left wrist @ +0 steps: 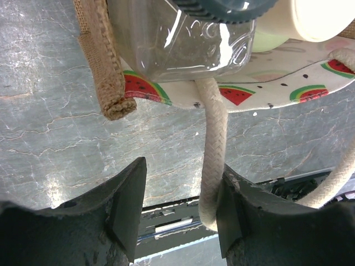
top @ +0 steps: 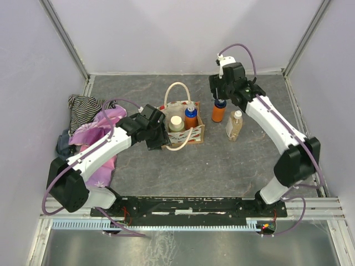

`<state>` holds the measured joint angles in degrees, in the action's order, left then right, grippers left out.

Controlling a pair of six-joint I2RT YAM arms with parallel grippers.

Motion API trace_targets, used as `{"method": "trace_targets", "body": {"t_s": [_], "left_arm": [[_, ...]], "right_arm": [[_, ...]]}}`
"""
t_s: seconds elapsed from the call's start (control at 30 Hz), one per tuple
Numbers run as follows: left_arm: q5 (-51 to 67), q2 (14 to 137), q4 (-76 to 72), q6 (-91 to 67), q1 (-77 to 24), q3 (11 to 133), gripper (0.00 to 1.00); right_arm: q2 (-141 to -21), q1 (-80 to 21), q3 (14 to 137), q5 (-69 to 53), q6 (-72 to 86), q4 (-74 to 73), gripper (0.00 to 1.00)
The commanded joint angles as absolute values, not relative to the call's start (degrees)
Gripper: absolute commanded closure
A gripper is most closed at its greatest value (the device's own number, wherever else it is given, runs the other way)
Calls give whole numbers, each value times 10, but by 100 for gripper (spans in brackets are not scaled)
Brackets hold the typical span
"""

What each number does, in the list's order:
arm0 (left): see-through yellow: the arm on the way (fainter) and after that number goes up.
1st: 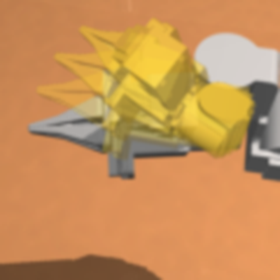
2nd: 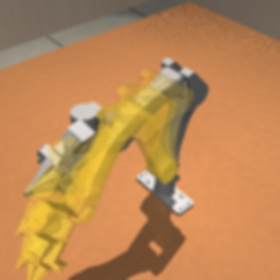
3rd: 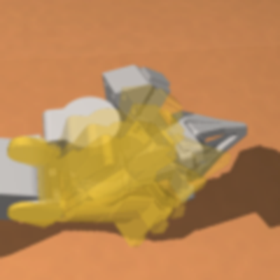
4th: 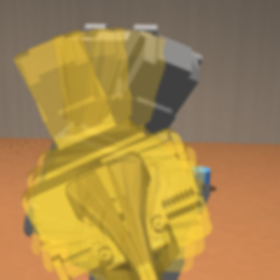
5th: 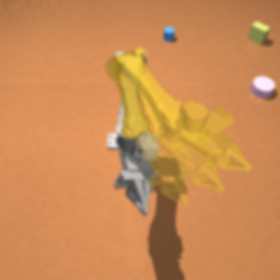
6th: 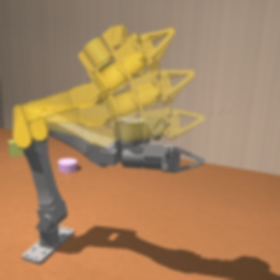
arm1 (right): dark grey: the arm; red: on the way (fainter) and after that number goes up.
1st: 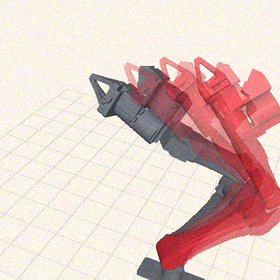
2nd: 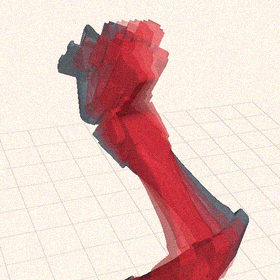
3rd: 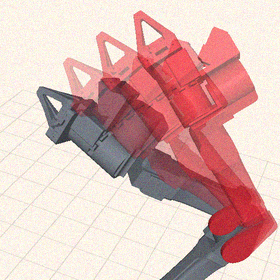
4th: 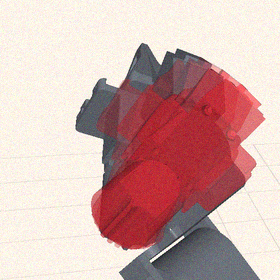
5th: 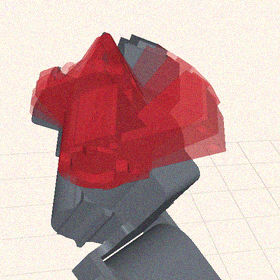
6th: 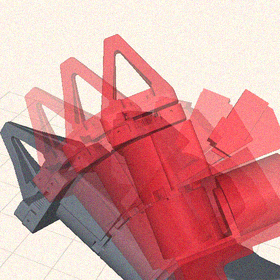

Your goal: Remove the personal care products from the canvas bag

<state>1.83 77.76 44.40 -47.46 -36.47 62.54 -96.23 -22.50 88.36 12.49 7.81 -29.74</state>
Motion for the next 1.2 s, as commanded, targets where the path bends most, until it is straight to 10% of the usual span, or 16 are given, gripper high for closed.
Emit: {"method": "trace_targets", "body": {"t_s": [0.0, 1.17], "left_arm": [[24, 784, 436, -480, -366, 640, 43], [18, 745, 446, -489, -366, 626, 43]], "right_arm": [[-878, -274, 895, 12, 89, -290, 24], [-1049, -343, 958, -55, 66, -287, 38]]}}
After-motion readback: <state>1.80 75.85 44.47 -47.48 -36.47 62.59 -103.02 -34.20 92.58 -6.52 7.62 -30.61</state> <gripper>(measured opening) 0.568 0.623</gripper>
